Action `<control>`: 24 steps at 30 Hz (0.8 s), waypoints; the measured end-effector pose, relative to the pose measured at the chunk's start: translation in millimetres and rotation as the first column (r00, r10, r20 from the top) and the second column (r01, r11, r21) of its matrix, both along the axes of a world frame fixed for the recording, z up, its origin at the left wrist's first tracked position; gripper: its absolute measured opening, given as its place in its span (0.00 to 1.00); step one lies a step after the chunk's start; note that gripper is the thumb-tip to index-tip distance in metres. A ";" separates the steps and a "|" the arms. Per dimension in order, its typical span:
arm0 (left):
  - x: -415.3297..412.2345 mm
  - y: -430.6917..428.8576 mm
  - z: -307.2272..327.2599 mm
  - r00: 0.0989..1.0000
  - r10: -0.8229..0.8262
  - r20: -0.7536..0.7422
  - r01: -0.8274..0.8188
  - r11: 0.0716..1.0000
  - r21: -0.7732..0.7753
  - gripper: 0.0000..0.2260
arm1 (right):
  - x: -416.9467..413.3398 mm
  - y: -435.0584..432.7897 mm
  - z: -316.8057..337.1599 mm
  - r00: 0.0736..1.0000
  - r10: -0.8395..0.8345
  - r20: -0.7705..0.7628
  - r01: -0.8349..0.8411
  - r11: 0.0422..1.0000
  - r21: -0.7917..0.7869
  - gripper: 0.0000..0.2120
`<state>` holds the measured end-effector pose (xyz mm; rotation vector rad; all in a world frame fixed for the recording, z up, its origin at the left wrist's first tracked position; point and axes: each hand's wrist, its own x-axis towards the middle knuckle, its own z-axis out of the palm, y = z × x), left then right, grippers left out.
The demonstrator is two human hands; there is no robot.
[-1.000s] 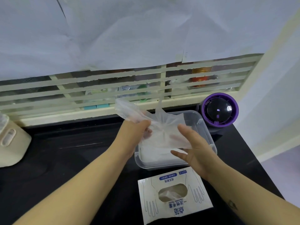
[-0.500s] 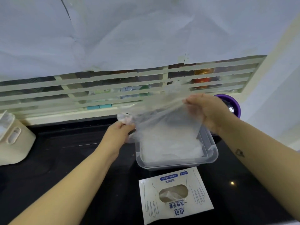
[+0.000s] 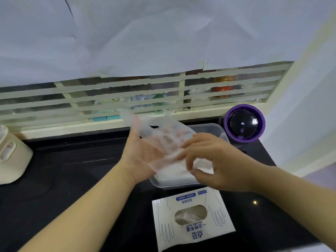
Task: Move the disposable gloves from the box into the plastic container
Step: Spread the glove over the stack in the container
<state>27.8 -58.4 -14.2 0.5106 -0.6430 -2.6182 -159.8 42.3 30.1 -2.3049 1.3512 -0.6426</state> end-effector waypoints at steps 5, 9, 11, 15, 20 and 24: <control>4.4 -14.3 -11.6 0.910 0.314 0.273 -0.306 0.949 -0.070 0.38 | -26.5 -15.6 -33.6 0.949 0.032 -0.312 -0.030 0.999 0.009 0.02; 7.0 -17.3 -15.0 0.794 0.400 0.457 -0.305 0.913 -0.269 0.25 | -37.4 -27.2 -54.9 0.933 0.065 -0.354 -0.030 0.994 0.104 0.05; 8.2 -15.4 -12.9 0.664 0.514 0.543 -0.132 0.795 -0.592 0.20 | -37.0 -30.9 -63.3 0.933 0.085 -0.350 -0.034 0.988 0.149 0.06; 11.8 -11.6 -11.9 0.603 0.761 0.239 0.616 -0.255 -0.745 0.26 | -35.9 -35.0 -73.5 0.923 0.125 -0.363 -0.045 0.975 0.220 0.07; -19.6 -26.5 -31.2 0.509 0.657 0.557 0.772 -0.634 0.042 0.25 | -38.8 -39.6 -70.7 0.896 0.159 -0.414 -0.032 0.954 0.297 0.06; -34.7 -36.4 -39.9 0.460 0.632 0.624 0.727 -0.671 0.143 0.16 | -46.3 -40.4 -66.1 0.878 0.132 -0.461 0.034 0.942 0.334 0.06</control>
